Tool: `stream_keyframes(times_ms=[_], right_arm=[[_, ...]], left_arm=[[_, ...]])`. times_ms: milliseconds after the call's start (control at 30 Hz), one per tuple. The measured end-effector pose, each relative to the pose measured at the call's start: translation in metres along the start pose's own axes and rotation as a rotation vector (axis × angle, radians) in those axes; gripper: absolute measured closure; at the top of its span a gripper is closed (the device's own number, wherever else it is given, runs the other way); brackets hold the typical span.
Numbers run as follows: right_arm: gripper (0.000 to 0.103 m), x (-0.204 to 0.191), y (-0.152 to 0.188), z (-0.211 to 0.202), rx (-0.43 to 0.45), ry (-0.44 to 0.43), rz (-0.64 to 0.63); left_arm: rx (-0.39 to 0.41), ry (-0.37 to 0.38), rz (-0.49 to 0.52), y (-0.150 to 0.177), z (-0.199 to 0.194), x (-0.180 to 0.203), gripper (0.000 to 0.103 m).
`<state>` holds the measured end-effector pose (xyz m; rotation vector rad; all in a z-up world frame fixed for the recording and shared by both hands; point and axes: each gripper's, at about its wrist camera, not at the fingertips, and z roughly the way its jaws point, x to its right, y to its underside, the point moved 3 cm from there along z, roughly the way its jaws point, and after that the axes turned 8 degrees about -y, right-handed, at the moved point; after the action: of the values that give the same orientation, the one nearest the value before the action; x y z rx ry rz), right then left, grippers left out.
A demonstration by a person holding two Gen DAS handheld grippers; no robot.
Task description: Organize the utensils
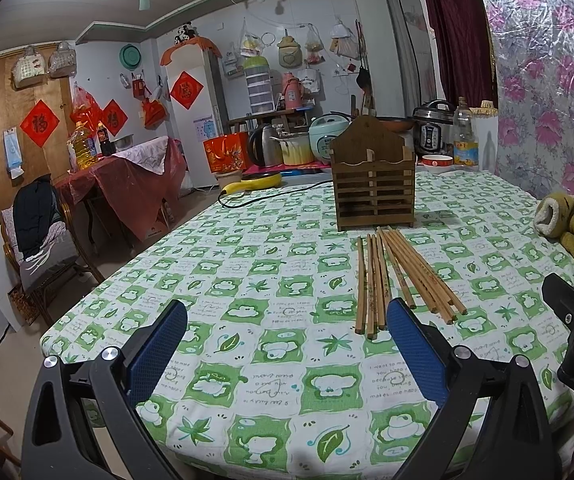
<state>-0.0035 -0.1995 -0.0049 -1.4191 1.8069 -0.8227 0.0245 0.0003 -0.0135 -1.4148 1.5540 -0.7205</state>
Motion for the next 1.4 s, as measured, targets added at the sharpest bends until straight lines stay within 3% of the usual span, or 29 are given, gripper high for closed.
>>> stream_keyframes(times_ms=[433,633,767,900,1033,1167,1400], right_arm=[[0.006,-0.003,0.007,0.002,-0.014,-0.007,0.003],[0.006,-0.002,0.008,0.001,-0.017,-0.022,0.006],[0.006,0.014,-0.008,0.0,0.001,-0.021,-0.002],[0.006,0.029,-0.025,0.008,-0.01,-0.033,0.023],[0.006,0.04,-0.04,0.036,-0.073,-0.08,0.058],[0.006,0.044,-0.047,0.07,-0.139,-0.112,0.08],[0.006,0.044,-0.046,0.103,-0.187,-0.137,0.102]], left_arm=[[0.002,-0.004,0.006,0.002,0.002,0.0,0.006],[-0.016,-0.028,0.024,0.012,0.021,-0.008,0.006],[-0.082,-0.076,0.132,0.007,0.042,-0.018,0.006],[-0.194,-0.022,0.15,0.011,0.067,-0.025,0.006],[-0.249,0.052,0.142,0.019,0.088,-0.012,0.006],[-0.356,0.138,0.138,0.032,0.104,0.005,0.006],[-0.42,0.192,0.189,0.031,0.119,0.021,0.006]])
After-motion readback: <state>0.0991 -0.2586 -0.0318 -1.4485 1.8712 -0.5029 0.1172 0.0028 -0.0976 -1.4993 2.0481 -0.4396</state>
